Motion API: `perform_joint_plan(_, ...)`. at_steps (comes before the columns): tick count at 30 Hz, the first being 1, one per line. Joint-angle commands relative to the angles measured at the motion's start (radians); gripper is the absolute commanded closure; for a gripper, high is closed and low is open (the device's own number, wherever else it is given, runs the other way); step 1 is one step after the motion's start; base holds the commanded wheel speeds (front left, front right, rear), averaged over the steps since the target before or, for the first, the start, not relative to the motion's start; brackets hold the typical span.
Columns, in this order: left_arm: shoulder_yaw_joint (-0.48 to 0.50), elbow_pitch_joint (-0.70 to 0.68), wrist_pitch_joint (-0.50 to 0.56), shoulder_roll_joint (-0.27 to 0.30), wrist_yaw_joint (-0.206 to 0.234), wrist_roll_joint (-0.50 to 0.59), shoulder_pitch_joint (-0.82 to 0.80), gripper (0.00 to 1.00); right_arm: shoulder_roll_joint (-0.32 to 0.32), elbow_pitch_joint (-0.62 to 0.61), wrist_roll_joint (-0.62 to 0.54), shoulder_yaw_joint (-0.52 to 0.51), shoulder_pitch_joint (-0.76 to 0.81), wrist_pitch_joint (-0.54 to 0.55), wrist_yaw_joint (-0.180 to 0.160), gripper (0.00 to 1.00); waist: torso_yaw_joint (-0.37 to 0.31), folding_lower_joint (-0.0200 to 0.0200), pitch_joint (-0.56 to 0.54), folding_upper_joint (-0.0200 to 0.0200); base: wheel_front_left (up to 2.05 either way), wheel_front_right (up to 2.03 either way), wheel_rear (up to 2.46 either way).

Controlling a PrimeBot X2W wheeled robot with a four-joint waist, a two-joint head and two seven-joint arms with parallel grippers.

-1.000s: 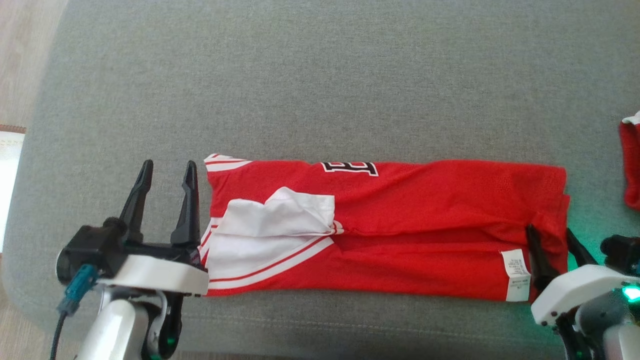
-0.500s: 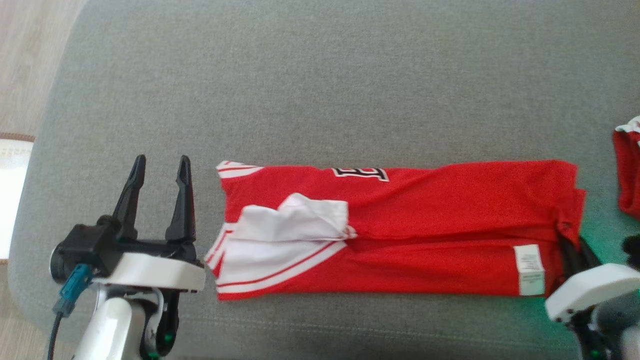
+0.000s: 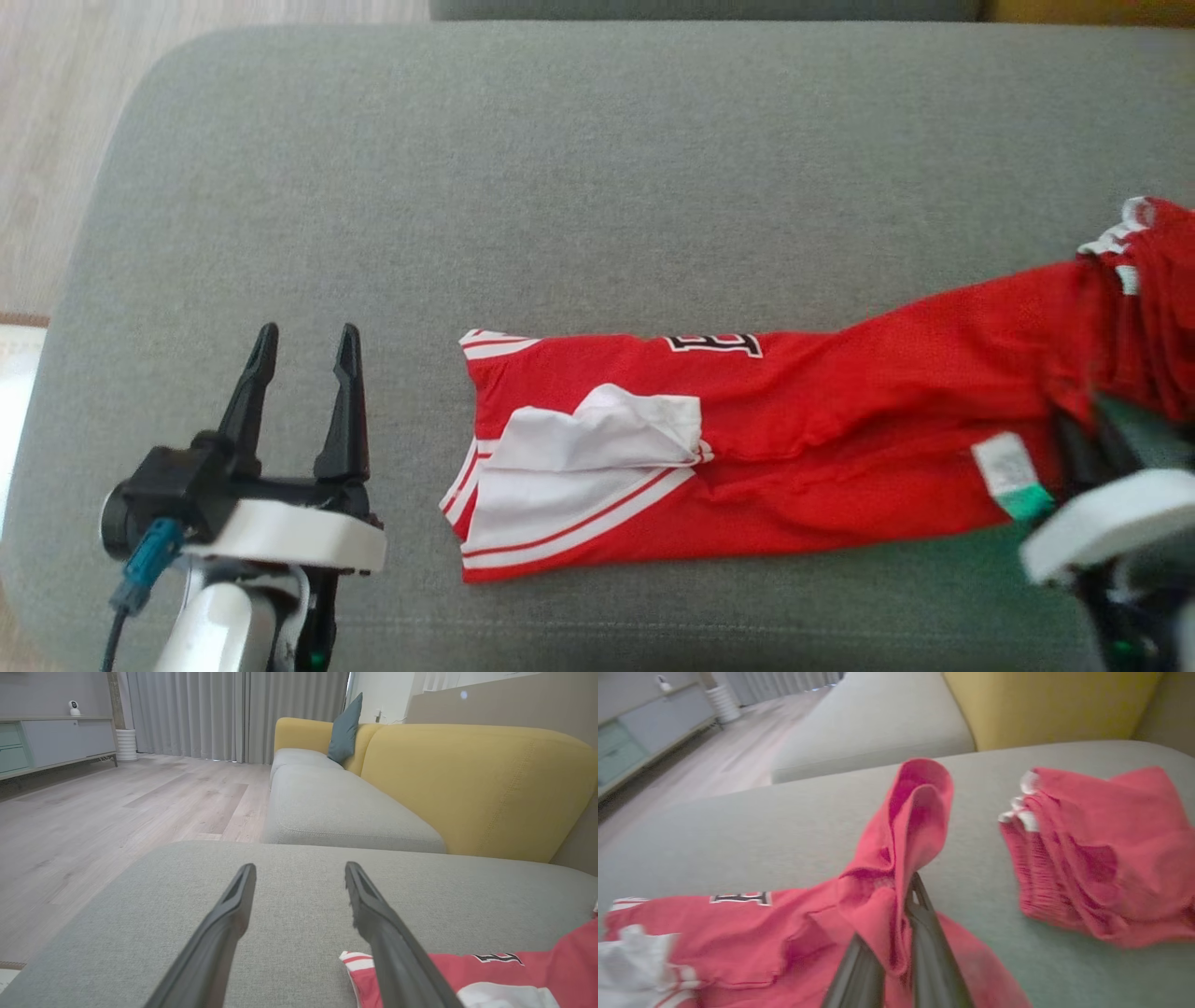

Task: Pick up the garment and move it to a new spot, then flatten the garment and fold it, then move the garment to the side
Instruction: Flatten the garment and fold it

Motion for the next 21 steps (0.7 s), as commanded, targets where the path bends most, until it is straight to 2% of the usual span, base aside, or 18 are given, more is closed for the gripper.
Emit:
perform_joint_plan(1, 0.038, -0.026, -0.012, 0.009, 0.003, 0.010, -0.022, 0.00, 0.000, -0.072, -0.012, 0.060, -0.042, 0.017, -0.001, 1.00, -0.010, 0.0000, -0.015, 0.0000, 0.00, 0.00, 0.00)
perform_joint_plan(5, 0.030, -0.022, -0.011, 0.010, 0.004, 0.011, -0.010, 0.00, 0.046, -0.129, -0.001, 0.192, -0.088, 0.065, -0.001, 1.00, -0.015, 0.0000, -0.036, 0.0000, 0.00, 0.00, 0.00)
perform_joint_plan(9, 0.019, -0.022, -0.008, 0.009, 0.003, 0.011, -0.007, 0.00, 0.076, -0.089, 0.061, 0.349, -0.139, 0.065, -0.001, 1.00, -0.011, 0.0000, -0.039, 0.0000, 0.00, 0.00, 0.00)
perform_joint_plan(13, 0.010, -0.015, -0.007, 0.005, 0.001, 0.009, -0.010, 0.00, 0.079, 0.009, 0.214, 0.526, -0.191, -0.028, -0.001, 1.00, 0.013, 0.0000, -0.032, 0.0000, 0.00, 0.00, 0.00)
perform_joint_plan(14, 0.003, -0.012, -0.008, 0.002, -0.003, 0.007, -0.018, 0.00, 0.079, 0.064, 0.281, 0.613, -0.225, -0.087, -0.001, 1.00, 0.031, 0.0000, -0.023, 0.0000, 0.00, 0.00, 0.00)
perform_joint_plan(15, 0.000, -0.010, -0.008, 0.001, -0.004, 0.007, -0.021, 0.00, 0.080, 0.092, 0.310, 0.652, -0.243, -0.115, -0.001, 1.00, 0.040, 0.0000, -0.018, 0.0000, 0.00, 0.00, 0.00)
perform_joint_plan(21, -0.012, 0.001, -0.009, -0.006, -0.011, 0.005, -0.041, 0.00, 0.080, 0.261, 0.465, 0.818, -0.347, -0.246, -0.001, 1.00, 0.091, 0.0000, 0.013, 0.0000, 0.00, 0.00, 0.00)
